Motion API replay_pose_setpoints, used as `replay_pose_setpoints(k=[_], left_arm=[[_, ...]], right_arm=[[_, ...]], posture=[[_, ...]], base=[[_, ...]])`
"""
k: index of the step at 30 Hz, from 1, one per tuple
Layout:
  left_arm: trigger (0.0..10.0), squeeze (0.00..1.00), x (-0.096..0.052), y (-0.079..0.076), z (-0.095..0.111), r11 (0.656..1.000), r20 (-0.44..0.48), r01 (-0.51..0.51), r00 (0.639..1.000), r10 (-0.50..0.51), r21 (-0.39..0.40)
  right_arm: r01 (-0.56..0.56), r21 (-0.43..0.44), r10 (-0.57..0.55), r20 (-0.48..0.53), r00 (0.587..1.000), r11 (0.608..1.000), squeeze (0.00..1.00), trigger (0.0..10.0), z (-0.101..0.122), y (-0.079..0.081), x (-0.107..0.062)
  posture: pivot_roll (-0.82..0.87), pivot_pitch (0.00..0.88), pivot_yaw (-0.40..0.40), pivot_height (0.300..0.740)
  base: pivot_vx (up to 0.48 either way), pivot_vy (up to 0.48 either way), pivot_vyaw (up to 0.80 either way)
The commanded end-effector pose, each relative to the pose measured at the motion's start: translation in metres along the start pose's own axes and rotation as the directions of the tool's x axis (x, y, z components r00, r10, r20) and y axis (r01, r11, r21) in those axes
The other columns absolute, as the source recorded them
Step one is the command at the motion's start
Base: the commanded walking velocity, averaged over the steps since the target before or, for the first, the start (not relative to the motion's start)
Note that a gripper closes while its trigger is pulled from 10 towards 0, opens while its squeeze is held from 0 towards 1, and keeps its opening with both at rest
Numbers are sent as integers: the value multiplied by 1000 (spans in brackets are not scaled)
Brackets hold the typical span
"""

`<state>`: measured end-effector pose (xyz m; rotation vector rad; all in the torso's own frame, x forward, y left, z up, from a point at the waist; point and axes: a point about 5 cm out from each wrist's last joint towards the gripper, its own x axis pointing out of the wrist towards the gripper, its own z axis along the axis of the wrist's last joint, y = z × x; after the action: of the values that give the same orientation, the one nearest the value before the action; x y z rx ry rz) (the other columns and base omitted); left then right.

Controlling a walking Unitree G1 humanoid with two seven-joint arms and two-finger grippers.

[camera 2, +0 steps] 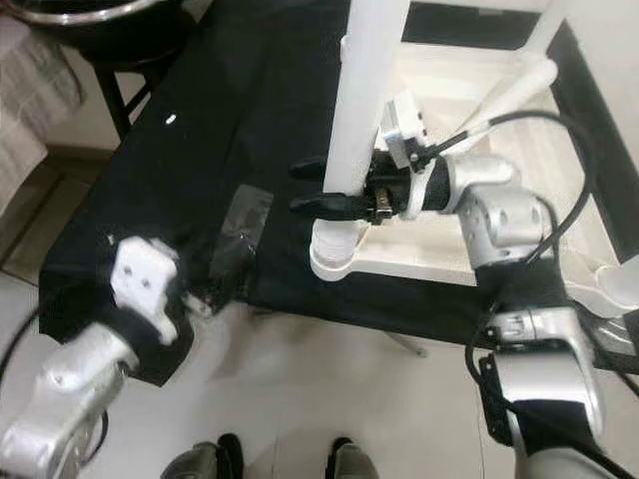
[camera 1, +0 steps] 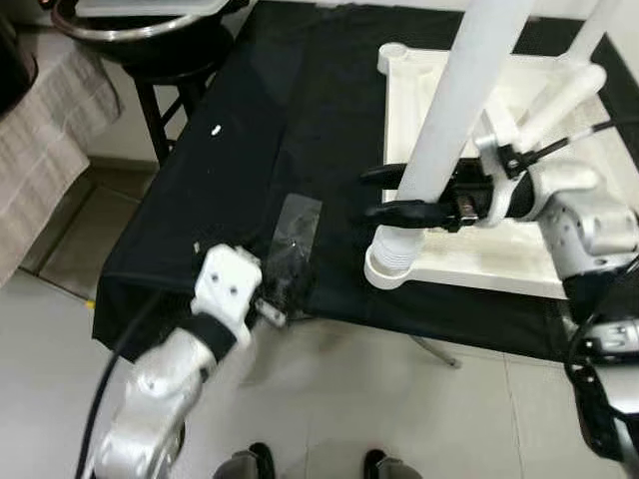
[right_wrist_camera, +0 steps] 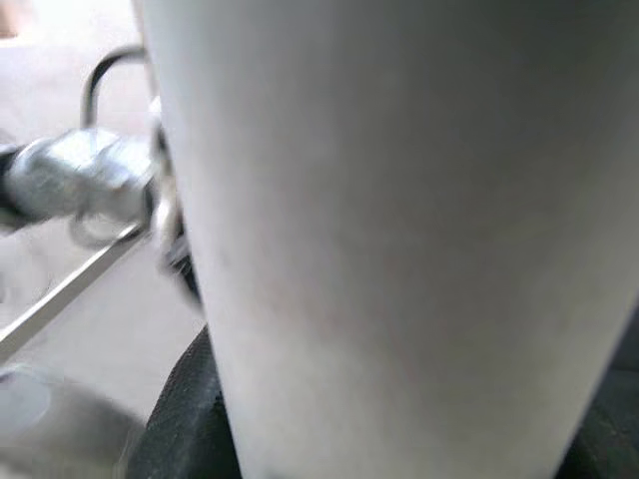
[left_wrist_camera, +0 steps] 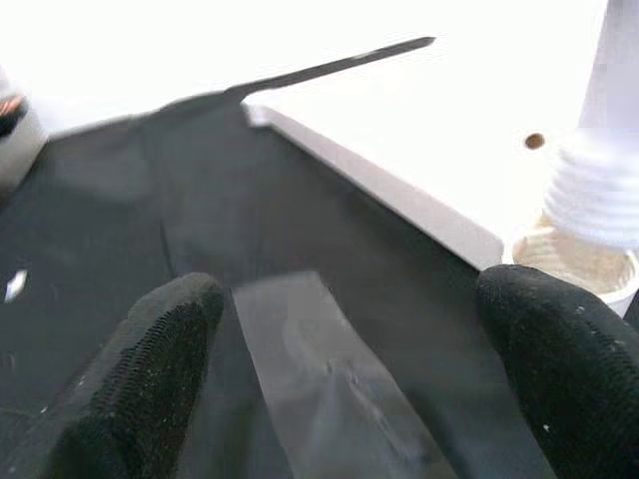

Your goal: Building children table

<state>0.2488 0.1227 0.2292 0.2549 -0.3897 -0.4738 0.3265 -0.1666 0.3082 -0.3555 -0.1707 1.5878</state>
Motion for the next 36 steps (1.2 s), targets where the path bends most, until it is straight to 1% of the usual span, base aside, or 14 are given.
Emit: replay_pose_setpoints(k=[1, 3, 4, 7, 9, 14, 15, 17, 25, 36], left_arm=[[10000, 0, 0, 3, 7, 999, 15, 18, 1000, -19, 36], [10000, 0, 4, 7, 15, 996, 44, 41, 998, -44, 82], [10000, 0, 6, 10, 18, 995, 54, 43, 997, -49, 92], [10000, 0, 7, 13, 22, 994, 64, 40, 997, -47, 98], [10000, 0, 10, 21, 29, 993, 75, 33, 996, -42, 115], [10000, 0, 11, 24, 32, 992, 76, 33, 996, -42, 119], [10000, 0, 9, 18, 28, 993, 56, 56, 996, -63, 105], [10000, 0, 8, 15, 26, 993, 50, 66, 996, -71, 97], [10000, 0, 6, 6, 25, 993, 43, 86, 995, -90, 79], [10000, 0, 6, 6, 26, 994, 42, 81, 996, -84, 71]], right_arm=[[-73, -24, 72, -32, 997, 997, 0, 10000, 1, 3, 8], [-95, -15, 94, -57, 994, 995, 0, 10000, -6, 4, 11], [-96, -10, 95, -58, 994, 995, 0, 10000, -8, 4, 12], [-93, -10, 92, -64, 994, 996, 0, 10000, -11, 3, 12], [-70, -23, 68, -85, 994, 997, 0, 10000, -16, -1, 10], [-35, -35, 32, -83, 996, 999, 0, 10000, -17, -7, 8], [8, -28, -9, -54, 998, 1000, 0, 10000, -16, -12, 6], [18, -24, -19, -44, 999, 1000, 0, 10000, -16, -13, 6], [8, -2, -8, -22, 1000, 1000, 0, 10000, -20, -11, 7], [-16, -4, 16, -21, 1000, 1000, 0, 10000, -27, -10, 13]], posture=[[-16, 333, 1, 740], [-17, 337, 1, 740], [-17, 337, -1, 740], [-14, 338, -3, 740], [-13, 341, -1, 740], [-15, 347, 1, 740], [-16, 350, 0, 740], [-16, 350, 0, 740], [-15, 353, -5, 740], [-11, 359, -9, 740]], base=[[0, 0, 0], [0, 0, 0], [0, 0, 0], [0, 0, 0], [0, 0, 0], [0, 0, 0], [0, 0, 0], [0, 0, 0], [0, 0, 0], [0, 0, 0]])
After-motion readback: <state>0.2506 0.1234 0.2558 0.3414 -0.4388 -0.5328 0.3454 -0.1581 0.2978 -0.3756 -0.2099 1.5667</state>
